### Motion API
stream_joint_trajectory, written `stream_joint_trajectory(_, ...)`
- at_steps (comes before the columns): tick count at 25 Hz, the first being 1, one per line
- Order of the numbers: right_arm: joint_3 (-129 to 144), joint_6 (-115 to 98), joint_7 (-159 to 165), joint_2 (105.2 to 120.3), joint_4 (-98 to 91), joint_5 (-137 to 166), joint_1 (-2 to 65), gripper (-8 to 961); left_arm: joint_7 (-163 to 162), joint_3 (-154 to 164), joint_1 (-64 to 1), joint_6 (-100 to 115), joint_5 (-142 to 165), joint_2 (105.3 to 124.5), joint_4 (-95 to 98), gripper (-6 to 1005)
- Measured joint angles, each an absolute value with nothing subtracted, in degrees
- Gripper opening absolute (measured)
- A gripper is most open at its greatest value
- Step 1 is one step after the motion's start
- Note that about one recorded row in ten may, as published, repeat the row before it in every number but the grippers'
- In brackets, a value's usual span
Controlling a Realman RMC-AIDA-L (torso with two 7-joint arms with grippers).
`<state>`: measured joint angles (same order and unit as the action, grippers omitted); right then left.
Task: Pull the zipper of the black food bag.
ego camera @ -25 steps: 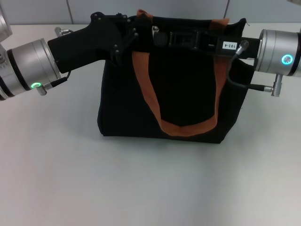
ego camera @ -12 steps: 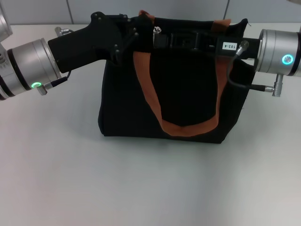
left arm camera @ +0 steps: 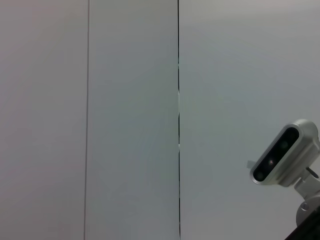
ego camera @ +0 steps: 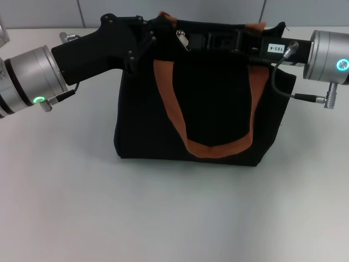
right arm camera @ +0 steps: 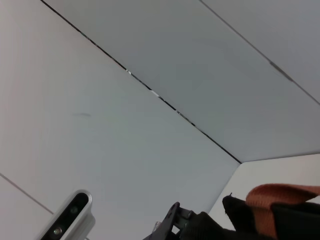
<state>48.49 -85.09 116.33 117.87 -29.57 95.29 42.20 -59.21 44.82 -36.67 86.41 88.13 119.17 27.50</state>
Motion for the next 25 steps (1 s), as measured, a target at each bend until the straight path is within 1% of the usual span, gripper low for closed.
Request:
stream_joint_trajectory(9,48.51,-85.29,116.50,117.60,-29.97,95.20,42.13,-3,-58.71,44.82,-36.56,86.30,87.96,119.10,27.51,138)
stream_joint_trajectory(25,49.18,-85.27,114.60,117.60,-30.42,95.56,43.60,0,-58.02,44.82,-36.98,86.29,87.89,119.15,27.51,145)
